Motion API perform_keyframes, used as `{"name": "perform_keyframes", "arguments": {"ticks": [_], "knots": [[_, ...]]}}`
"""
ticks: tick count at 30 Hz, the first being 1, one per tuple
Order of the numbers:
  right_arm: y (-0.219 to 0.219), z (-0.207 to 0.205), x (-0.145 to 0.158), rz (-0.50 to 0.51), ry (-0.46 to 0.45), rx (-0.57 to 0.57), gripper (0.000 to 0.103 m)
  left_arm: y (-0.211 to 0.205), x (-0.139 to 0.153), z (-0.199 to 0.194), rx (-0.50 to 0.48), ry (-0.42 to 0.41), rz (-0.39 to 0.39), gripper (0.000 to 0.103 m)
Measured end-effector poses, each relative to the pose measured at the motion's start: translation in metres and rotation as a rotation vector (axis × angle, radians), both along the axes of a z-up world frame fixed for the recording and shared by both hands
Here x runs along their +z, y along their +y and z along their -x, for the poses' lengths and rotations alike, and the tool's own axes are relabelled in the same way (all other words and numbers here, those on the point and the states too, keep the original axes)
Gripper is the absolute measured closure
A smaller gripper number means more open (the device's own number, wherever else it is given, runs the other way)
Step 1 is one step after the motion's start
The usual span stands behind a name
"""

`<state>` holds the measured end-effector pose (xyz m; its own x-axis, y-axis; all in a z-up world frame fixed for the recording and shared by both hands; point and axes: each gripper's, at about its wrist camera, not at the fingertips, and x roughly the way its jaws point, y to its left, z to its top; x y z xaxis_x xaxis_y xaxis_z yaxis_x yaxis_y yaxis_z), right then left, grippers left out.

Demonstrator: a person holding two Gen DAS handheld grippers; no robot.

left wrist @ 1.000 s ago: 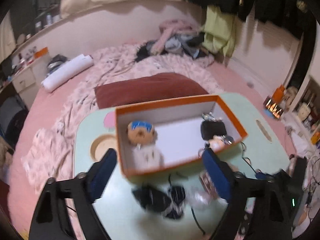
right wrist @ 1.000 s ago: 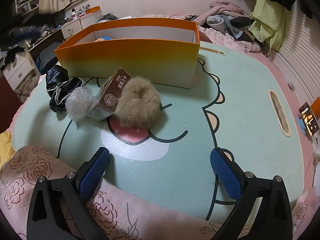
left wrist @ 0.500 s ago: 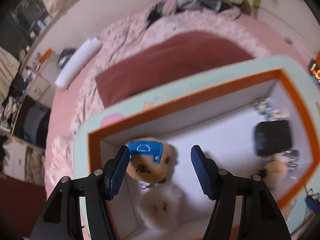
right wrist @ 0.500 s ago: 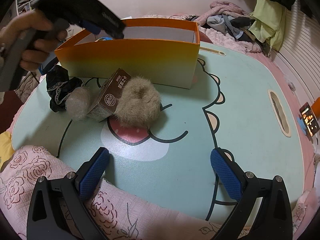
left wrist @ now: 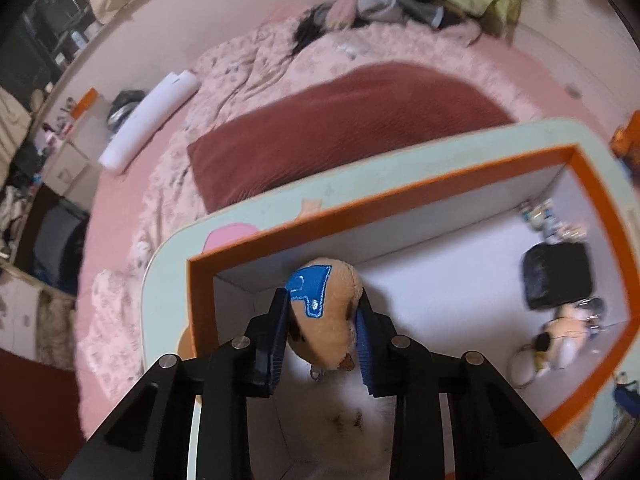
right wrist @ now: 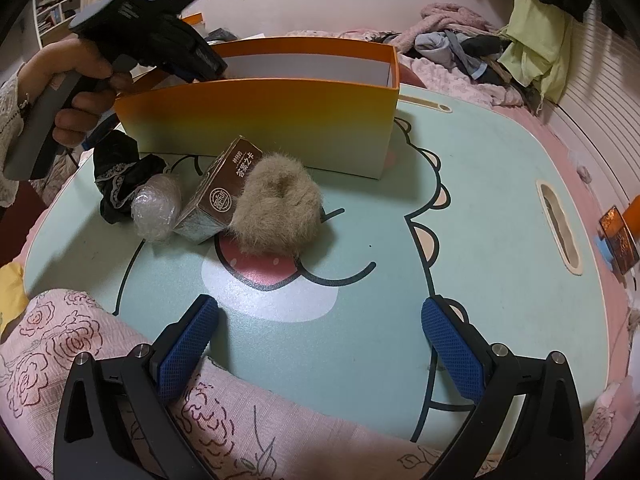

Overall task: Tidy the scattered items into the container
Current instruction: 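Reach the left gripper into the box and grasp the teddy-bear keychain, then lift the teddy bear out and set it beside the black cloth, open left gripper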

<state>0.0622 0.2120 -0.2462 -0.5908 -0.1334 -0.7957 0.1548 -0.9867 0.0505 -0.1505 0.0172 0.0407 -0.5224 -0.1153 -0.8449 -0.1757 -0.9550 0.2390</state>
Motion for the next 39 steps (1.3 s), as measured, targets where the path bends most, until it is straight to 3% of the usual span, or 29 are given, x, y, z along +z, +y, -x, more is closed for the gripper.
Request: {"name": "perform_keyframes", "arguments": {"ticks": [7,10,13,16,21,25,27,30,39], "knots": [[0.0,0.0,0.0,0.0,0.001,0.0,0.002,-0.003,0.075,-0.06,-0.101,0.165,-0.177,0.074],[0.001,0.0,0.0,0.0,0.001,0.0,0.002,-0.004,0.091,-0.096,-0.159,0.212,-0.221,0.074],[0.002,-0.001,0.0,0.0,0.001,0.0,0.002,-0.014,0.083,-0.127,-0.172,0.207,-0.236,0.074],[0.001,0.0,0.0,0.0,0.002,0.0,0.002,-0.039,0.063,-0.145,-0.103,0.191,-0.262,0.074],[0.003,-0.001,0.0,0.001,0.002,0.001,0.002,-0.077,0.013,-0.149,0.055,0.149,-0.205,0.074],[0.003,0.0,0.0,0.001,0.003,0.001,0.002,-0.079,-0.025,-0.147,0.083,0.095,-0.213,0.074],[0.002,0.0,0.0,-0.001,0.003,0.002,0.002,-0.07,-0.026,-0.152,0.073,0.126,-0.186,0.074],[0.003,-0.001,0.0,0.002,0.003,0.001,0.002,-0.059,-0.024,-0.152,0.039,0.122,-0.224,0.074],[0.005,-0.003,-0.001,0.003,0.005,0.002,0.002,-0.038,-0.016,-0.154,-0.01,0.148,-0.219,0.073]]}}
